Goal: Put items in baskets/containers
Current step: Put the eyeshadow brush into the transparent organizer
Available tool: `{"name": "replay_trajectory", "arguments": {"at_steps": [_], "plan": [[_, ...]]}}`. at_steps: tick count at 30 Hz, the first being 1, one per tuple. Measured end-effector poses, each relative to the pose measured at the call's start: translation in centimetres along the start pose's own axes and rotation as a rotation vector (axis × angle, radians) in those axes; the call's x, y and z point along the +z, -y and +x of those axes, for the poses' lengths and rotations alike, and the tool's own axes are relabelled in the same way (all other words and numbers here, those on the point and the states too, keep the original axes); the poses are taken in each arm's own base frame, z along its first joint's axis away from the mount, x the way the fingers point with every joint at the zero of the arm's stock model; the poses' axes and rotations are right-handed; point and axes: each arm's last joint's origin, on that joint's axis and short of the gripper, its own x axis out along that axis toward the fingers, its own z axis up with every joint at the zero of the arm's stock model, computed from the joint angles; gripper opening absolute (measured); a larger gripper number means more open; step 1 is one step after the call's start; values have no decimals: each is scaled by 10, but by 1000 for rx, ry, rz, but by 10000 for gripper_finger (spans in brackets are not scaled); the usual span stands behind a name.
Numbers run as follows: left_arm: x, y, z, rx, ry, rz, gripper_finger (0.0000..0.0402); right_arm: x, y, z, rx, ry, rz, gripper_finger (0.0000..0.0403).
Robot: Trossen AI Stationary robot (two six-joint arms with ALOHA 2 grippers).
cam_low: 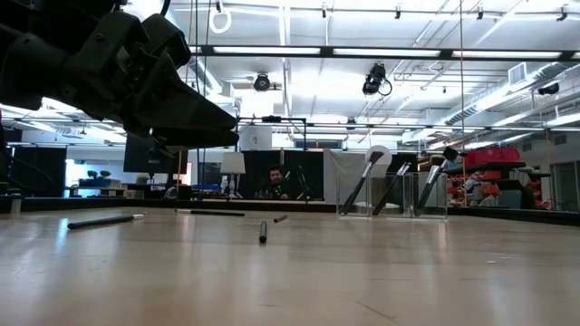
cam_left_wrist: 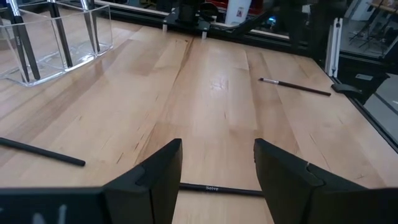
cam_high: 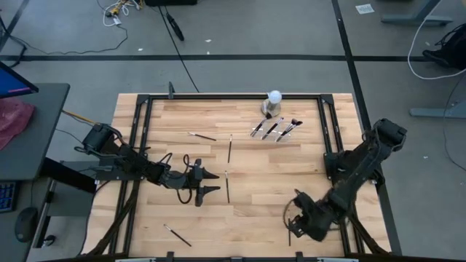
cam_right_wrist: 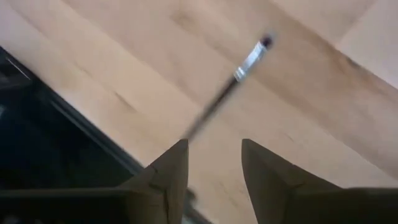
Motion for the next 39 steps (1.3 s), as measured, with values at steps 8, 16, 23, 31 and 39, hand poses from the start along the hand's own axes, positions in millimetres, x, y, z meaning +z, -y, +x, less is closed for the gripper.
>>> {"name": "replay_trajectory", "arguments": {"at_steps": [8, 16, 23, 31, 39], "plan": [[0, 0, 0, 0, -1, 0, 202, -28, -4, 41, 2, 151, -28, 115], [1, -1, 1, 5, 2, -13, 202, -36, -21, 47, -229, 266, -129, 75], [1, -3, 1, 10, 4, -14, 202, -38, -26, 60, -205, 360, -143, 63], [1, -2, 1, 10, 3, -14, 202, -36, -19, 70, -265, 395, -123, 35], [1, -2, 1, 10, 3, -15, 202, -38, -16, 88, -280, 431, -144, 26]]}}
